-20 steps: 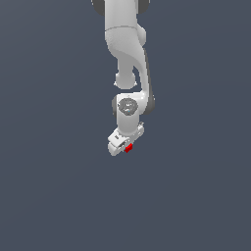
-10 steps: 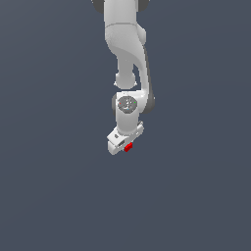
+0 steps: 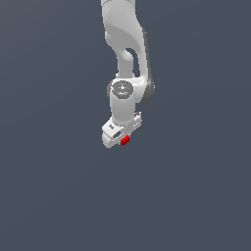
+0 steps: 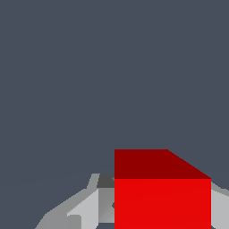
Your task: Pick up the red cube and move it to a goal position.
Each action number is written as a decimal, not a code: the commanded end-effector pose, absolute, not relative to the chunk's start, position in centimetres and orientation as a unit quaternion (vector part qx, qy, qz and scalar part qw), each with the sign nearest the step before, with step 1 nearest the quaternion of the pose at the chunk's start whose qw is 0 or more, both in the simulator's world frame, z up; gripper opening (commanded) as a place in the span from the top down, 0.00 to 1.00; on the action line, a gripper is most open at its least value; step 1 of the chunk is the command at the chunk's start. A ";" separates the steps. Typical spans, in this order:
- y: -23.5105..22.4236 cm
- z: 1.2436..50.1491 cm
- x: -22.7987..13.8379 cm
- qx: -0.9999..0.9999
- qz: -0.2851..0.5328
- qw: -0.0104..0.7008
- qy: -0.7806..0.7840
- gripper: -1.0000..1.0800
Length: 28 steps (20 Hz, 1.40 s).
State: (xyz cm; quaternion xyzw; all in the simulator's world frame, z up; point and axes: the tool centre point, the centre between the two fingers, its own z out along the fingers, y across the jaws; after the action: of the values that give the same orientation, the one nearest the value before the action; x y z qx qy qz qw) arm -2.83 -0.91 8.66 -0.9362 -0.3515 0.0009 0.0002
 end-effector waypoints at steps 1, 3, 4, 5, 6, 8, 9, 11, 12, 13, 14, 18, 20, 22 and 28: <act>-1.5 11.0 -2.9 -0.936 0.000 0.000 -0.352 1.00; -2.1 13.2 -3.0 -0.936 0.000 0.000 -0.352 1.00; -2.4 14.3 -3.0 -0.936 0.000 0.000 -0.352 1.00; -2.6 15.5 -3.1 -0.936 0.000 0.000 -0.352 1.00; -3.0 16.7 -3.1 -0.936 0.000 0.000 -0.352 1.00; -3.6 19.1 -3.2 -0.936 0.000 0.000 -0.352 1.00; -3.9 20.2 -3.2 -0.936 0.000 0.001 -0.352 1.00; -4.4 22.5 -3.2 -0.936 0.000 0.001 -0.352 1.00; -4.7 23.6 -3.3 -0.936 0.000 0.001 -0.352 1.00; -5.0 24.6 -3.3 -0.936 0.000 0.001 -0.352 1.00; -5.3 25.6 -3.3 -0.936 0.000 0.001 -0.352 1.00; -6.2 29.2 -3.3 -0.936 0.000 0.001 -0.352 1.00; -6.6 30.6 -3.3 -0.936 0.000 0.001 -0.352 1.00; -7.0 31.8 -3.2 -0.936 0.000 0.001 -0.352 1.00; -7.6 34.1 -3.1 -0.936 0.000 0.000 -0.351 1.00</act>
State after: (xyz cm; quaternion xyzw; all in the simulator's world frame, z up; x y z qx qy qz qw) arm -3.12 -7.47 33.59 -0.9363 -0.3512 -0.0005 0.0001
